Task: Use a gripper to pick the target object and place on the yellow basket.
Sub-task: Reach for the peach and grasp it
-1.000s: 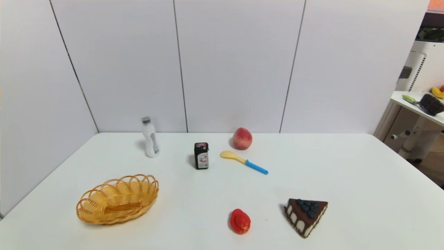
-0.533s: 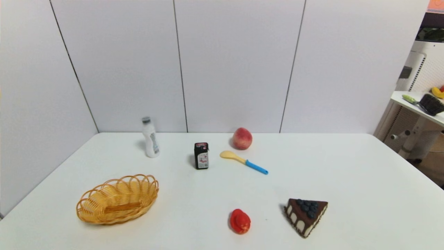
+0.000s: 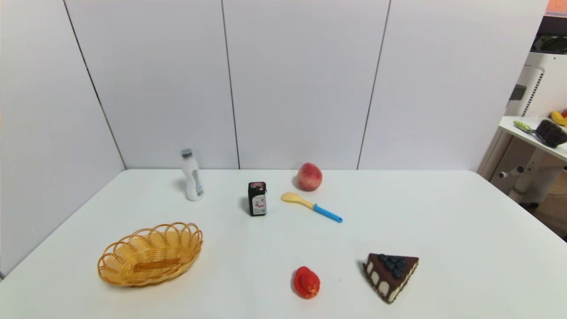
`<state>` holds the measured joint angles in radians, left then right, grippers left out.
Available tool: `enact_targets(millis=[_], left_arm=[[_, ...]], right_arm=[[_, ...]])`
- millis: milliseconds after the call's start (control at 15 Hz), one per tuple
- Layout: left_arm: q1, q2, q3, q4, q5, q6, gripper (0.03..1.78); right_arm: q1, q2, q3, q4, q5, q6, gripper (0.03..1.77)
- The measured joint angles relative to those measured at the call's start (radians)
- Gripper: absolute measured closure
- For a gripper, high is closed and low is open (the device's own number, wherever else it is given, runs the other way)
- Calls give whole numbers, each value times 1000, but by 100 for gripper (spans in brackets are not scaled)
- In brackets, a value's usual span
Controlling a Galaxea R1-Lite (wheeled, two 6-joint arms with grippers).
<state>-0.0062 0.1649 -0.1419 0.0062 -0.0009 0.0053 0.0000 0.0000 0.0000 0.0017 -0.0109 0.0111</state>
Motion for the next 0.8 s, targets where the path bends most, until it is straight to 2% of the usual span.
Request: enact_targets(millis=[400,800], left_arm=[[-16,434,-401,-7,0,67,12],[-164,924,-887,-76,-17,106,12]], right_arm=[[0,0,0,0,0,0,10],[0,0,0,0,0,0,10]])
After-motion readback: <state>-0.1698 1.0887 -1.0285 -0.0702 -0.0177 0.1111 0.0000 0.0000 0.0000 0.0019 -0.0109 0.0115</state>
